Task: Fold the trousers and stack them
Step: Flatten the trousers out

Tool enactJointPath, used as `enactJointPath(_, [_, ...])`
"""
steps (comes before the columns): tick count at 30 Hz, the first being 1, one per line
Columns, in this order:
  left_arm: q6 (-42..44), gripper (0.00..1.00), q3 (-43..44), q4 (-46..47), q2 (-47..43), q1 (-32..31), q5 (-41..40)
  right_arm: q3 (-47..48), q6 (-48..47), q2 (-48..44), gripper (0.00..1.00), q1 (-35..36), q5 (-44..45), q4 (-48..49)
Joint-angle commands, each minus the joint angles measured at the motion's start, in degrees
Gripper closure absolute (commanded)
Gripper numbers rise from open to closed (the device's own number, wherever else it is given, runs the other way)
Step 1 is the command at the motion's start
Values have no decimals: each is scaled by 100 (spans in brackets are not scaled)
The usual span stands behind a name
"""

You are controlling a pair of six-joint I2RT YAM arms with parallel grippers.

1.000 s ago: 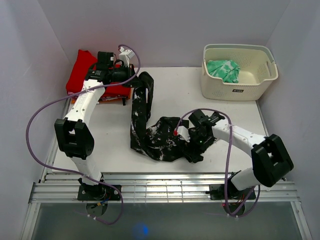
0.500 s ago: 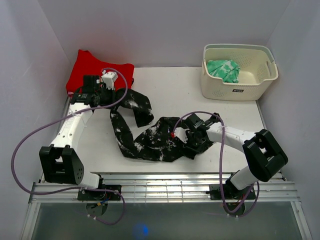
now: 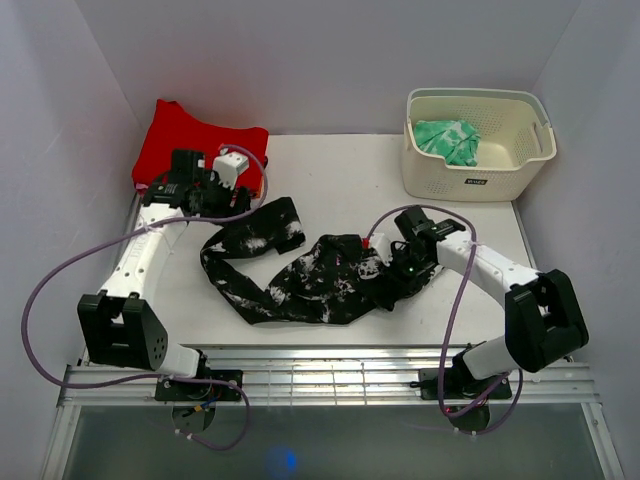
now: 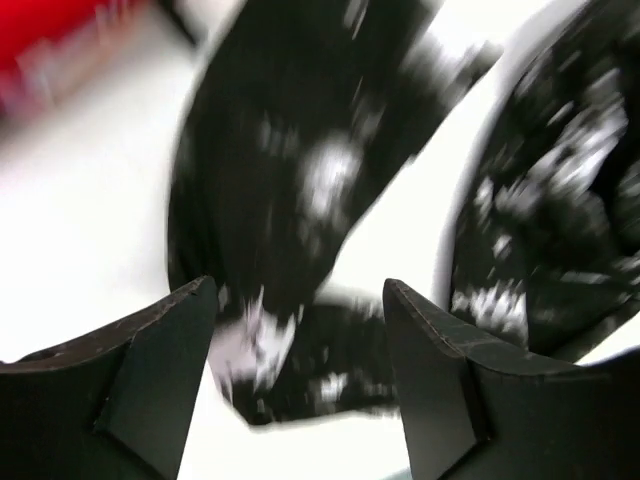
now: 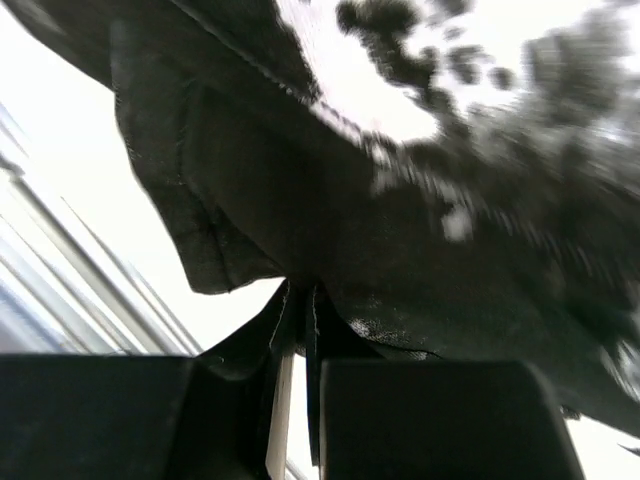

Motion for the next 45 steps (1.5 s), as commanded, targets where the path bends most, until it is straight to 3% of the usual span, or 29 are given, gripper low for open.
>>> enactJointPath(1, [323, 21, 951, 60, 358, -679, 772, 633, -65, -337, 92, -312, -884, -561])
enactJointPath(7, [279, 21, 1724, 323, 1711, -1709, 304, 1082, -153, -486, 92, -874, -1438, -940])
enactJointPath(13, [366, 22, 2480, 429, 3116, -1956, 59, 1627, -311, -574, 92, -1638, -2010, -1476])
enactJointPath(20, [648, 23, 2859, 209, 4059, -2273, -723, 2084, -416, -566, 92, -2448, -2756, -1837])
enactJointPath(24, [482, 54, 2965, 209, 4306, -2282, -1295, 2523, -443, -417, 92, -3071, -3240, -2038])
enactJointPath(25, [420, 70, 3026, 235, 4306, -2282, -1348, 2785, -452, -381, 92, -3308, -3355, -2109])
enactJointPath(27, [236, 86, 3358, 227, 4158, -2282, -1095, 3129, -469, -233, 92, -3529, -3662, -2311])
enactJointPath(28, [122, 100, 3500, 235, 4079, -2282, -919, 3313, -469, -179, 92, -3782, -3768, -2372])
enactJointPath(32, [-1132, 100, 5166, 314, 3762, -2308, 712, 5252, -154, 250, 92, -4758, -4724, -2610])
enactJointPath(33, [-1597, 100, 5832, 567, 3744, -2378, 1109, 5823, 30, 452, 92, -5187, -5171, -2732])
enactJointPath(35, [-2317, 100, 5927, 1756, 3395, -2519, 1849, 7106, 670, 621, 92, -5848, -5874, -2594])
enactJointPath(36, [-2697, 100, 6284, 2087, 3253, -2519, 1538, 6842, 1439, 177, 92, -5850, -6374, -1784])
enactJointPath(37, [-2718, 100, 6000, 2194, 2799, -2389, 1065, 5804, 3961, -384, 92, -5668, -6640, 1348])
enactJointPath(38, [-2857, 100, 5580, 2309, 2377, -2161, 782, 3784, 6501, -1312, 92, -5466, -6617, 4973])
enactJointPath(39, [-3085, 100, 4992, 2310, 1738, -1541, 657, 3355, 8945, -1408, 92, -4976, -6408, 8499])
enactJointPath(40, [-3192, 100, 4595, 2205, 1305, -1048, 499, 4351, 8117, -1157, 92, -3962, -6049, 6907])
enactJointPath(41, [-3184, 100, 3851, 2117, 613, 36, 585, 4970, 6334, -850, 92, -2986, -5419, 4698])
enactJointPath(42, [-2932, 100, 2843, 1951, -255, 1091, 838, 5324, 5890, -525, 92, -1628, -4708, 4076])
enactJointPath(43, [-2755, 100, 2224, 1662, -743, 1685, 1075, 5397, 5520, -182, 92, -744, -4239, 3704])
enactJointPath(45, [-2657, 100, 1868, 1467, -975, 1997, 1095, 5406, 5359, 109, 92, -237, -3876, 3596])
